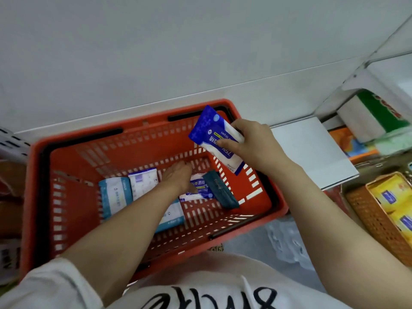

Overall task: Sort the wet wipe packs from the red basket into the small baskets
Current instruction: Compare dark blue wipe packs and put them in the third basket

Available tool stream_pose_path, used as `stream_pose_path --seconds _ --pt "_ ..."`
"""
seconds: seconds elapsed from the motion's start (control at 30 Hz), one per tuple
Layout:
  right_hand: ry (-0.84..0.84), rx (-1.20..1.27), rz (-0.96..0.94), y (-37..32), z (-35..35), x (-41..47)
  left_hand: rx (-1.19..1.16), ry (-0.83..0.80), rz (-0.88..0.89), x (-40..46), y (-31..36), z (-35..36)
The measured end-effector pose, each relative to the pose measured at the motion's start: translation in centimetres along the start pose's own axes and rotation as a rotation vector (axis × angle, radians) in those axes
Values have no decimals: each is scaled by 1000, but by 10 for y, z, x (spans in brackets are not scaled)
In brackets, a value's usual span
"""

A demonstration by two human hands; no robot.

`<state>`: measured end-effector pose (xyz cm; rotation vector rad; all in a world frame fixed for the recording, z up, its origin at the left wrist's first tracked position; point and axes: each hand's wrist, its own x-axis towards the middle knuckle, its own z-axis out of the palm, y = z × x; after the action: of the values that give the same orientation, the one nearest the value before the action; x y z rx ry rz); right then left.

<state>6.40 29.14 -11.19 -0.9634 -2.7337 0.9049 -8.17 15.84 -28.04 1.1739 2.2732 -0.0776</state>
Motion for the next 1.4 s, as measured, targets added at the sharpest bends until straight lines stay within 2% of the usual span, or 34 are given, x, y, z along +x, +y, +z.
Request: stream_pose_path --seconds 0.07,0.13,0.23,0.4,0.63,0.8,0.9,1.03,1.23,1.4 --pt "-42 76 43 0 -3 -1 -107 -73 -33 0 -7 -14" --pt "-72 164 77 -2 -4 -4 -279 -66 -78 -8 -21 -35" --pt "-58 302 110 -7 -1 -9 -531 52 -111 -30 -41 -70" --pt "30 438 145 -22 6 -18 -883 161 -28 -77 -55 -111" --pt "231 709 163 -28 4 -39 -1000 202 76 -113 -38 -127" --pt "303 820 168 -9 -10 -71 -1067 267 150 -139 1 -127" --pt "369 886 134 11 -27 -97 -1091 300 214 -154 41 -124" --pt "470 919 155 62 -62 -151 -1071 236 294 -170 120 -103" --pt "596 927 289 186 -117 -290 -1099 117 388 -192 285 -27" --pt "778 884 418 280 -162 -412 -1151 -63 442 -215 427 44"
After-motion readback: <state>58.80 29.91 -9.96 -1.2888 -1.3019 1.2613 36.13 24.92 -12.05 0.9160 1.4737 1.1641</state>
